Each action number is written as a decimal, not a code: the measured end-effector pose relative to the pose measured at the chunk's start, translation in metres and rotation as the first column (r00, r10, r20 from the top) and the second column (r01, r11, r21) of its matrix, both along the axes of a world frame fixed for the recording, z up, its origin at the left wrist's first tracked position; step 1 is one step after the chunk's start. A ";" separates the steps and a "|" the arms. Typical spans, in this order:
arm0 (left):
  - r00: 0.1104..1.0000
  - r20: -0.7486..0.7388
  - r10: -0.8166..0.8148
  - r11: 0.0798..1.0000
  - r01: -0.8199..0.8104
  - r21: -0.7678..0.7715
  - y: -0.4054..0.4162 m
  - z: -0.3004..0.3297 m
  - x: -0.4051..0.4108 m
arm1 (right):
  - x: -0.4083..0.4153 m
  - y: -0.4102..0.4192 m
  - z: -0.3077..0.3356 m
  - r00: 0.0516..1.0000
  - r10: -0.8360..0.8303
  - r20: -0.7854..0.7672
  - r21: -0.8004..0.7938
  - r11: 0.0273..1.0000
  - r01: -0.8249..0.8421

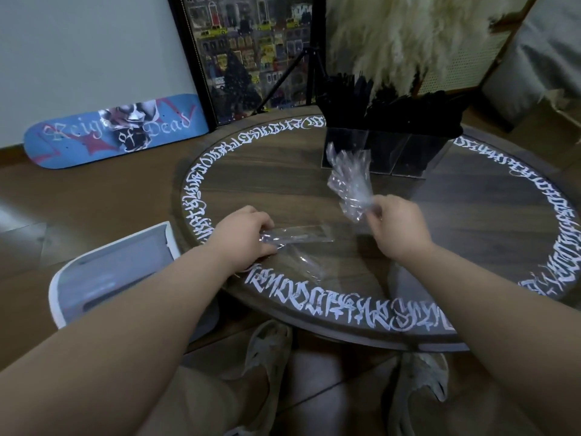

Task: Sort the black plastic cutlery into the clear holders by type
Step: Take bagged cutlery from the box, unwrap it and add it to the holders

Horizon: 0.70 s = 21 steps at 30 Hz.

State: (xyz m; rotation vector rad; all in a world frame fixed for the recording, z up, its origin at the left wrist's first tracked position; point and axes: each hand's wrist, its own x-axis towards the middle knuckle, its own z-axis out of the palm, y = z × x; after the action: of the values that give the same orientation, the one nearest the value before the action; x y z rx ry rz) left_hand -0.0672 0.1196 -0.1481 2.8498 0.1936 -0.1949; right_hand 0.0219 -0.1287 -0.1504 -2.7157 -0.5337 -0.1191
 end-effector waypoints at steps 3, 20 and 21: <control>0.998 0.054 -0.014 0.998 0.017 -0.060 -0.013 -0.008 0.010 | -0.005 0.021 0.015 0.994 0.090 0.068 0.139 0.985 -0.099; 0.989 0.036 0.146 0.969 -0.136 -0.205 0.025 0.017 -0.004 | -0.012 0.049 -0.020 0.917 0.376 -0.135 -0.188 0.899 -0.396; 0.985 0.080 0.153 0.977 -0.139 -0.160 0.031 0.019 -0.011 | -0.010 0.050 -0.021 0.922 0.371 -0.113 -0.193 0.902 -0.386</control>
State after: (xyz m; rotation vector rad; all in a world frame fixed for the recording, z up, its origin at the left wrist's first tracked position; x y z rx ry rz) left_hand -0.0781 0.1504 -0.1292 2.6700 0.3518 -0.0465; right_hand 0.0123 -0.0788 -0.1717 -2.7416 -1.0967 0.1493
